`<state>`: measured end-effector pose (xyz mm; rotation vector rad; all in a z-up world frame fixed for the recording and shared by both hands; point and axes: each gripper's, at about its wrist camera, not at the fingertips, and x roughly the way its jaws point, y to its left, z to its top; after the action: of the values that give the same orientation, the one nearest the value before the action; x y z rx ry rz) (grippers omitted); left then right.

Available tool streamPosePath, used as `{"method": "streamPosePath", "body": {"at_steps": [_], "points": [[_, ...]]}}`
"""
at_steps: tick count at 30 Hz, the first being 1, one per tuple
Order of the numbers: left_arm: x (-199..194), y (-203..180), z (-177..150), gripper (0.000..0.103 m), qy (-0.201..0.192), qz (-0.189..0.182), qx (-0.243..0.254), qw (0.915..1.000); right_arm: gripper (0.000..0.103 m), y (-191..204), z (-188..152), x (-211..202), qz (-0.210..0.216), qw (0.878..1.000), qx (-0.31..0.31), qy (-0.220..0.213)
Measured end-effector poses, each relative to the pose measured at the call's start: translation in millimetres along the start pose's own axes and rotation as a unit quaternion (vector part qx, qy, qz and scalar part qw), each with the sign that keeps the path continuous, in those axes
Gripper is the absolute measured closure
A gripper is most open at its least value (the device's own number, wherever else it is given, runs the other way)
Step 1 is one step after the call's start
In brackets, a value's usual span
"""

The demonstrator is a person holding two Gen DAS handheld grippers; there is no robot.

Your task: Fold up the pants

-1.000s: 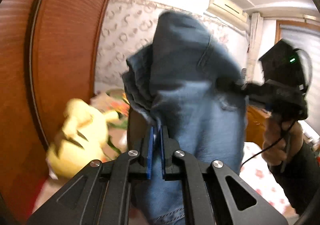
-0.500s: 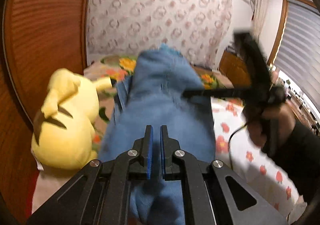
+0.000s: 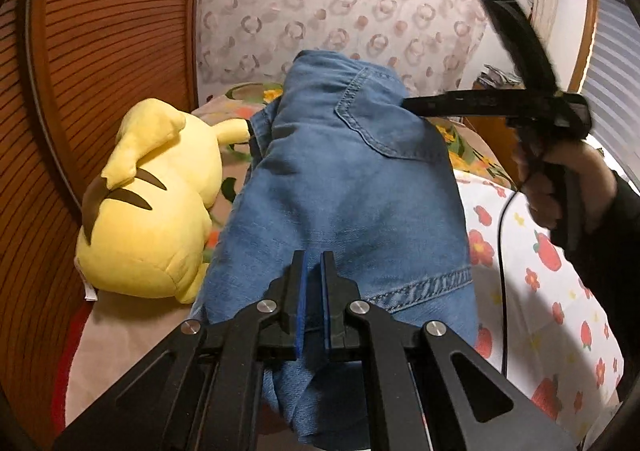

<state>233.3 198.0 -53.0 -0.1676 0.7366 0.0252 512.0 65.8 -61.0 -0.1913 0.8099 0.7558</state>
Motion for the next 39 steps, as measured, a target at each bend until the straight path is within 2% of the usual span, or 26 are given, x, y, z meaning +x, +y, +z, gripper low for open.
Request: {"method": "streamPosePath", "body": {"at_steps": [4,9,12,15,17,18,20,21,22,24,25,27,29,33,35,39], "points": [[-12,-7,4,0.095,-0.016,0.000,0.011,0.9998,0.062,14,-6,-50,0.004,0.999,0.002,-0.032],[-47,-34,8,0.095,-0.043,-0.012,0.026,0.9987,0.063,28,-51,-130,0.008,0.997,-0.002,-0.083],[-65,-51,6,0.080,-0.060,-0.020,0.036,0.9974,0.063,35,-83,-174,0.005,0.995,0.007,-0.104],[-86,-73,1,0.077,-0.076,-0.032,0.050,0.9954,0.062,42,-116,-218,-0.004,0.993,0.015,-0.120],[-97,-87,-3,0.064,-0.080,-0.042,0.056,0.9944,0.063,45,-140,-241,-0.012,0.992,0.020,-0.126],[-104,-94,-6,0.051,-0.086,-0.050,0.058,0.9933,0.062,47,-150,-252,-0.018,0.991,0.022,-0.130],[-115,-105,-10,0.041,-0.096,-0.057,0.065,0.9916,0.062,52,-170,-279,-0.030,0.989,0.027,-0.139],[-122,-112,-13,0.030,-0.100,-0.060,0.070,0.9906,0.062,55,-180,-285,-0.033,0.989,0.029,-0.143],[-126,-116,-14,0.024,-0.104,-0.062,0.072,0.9900,0.062,61,-191,-298,-0.035,0.988,0.031,-0.146],[-139,-126,-20,0.022,-0.114,-0.069,0.078,0.9880,0.062,67,-207,-314,-0.045,0.987,0.035,-0.150],[-143,-129,-22,0.015,-0.116,-0.071,0.079,0.9876,0.062,69,-212,-318,-0.050,0.986,0.036,-0.152],[-154,-138,-27,0.013,-0.126,-0.075,0.083,0.9857,0.062,72,-221,-323,-0.055,0.985,0.042,-0.157],[-164,-147,-32,0.009,-0.134,-0.065,0.090,0.9848,0.062,77,-233,-334,-0.061,0.984,0.049,-0.162],[-180,-162,-45,0.008,-0.143,-0.061,0.097,0.9830,0.062,91,-254,-348,-0.077,0.981,0.055,-0.171],[-184,-167,-51,0.008,-0.144,-0.064,0.098,0.9826,0.054,99,-268,-362,-0.085,0.979,0.059,-0.176],[-195,-179,-62,0.008,-0.147,-0.071,0.100,0.9814,0.046,114,-284,-376,-0.106,0.975,0.062,-0.186]]}}
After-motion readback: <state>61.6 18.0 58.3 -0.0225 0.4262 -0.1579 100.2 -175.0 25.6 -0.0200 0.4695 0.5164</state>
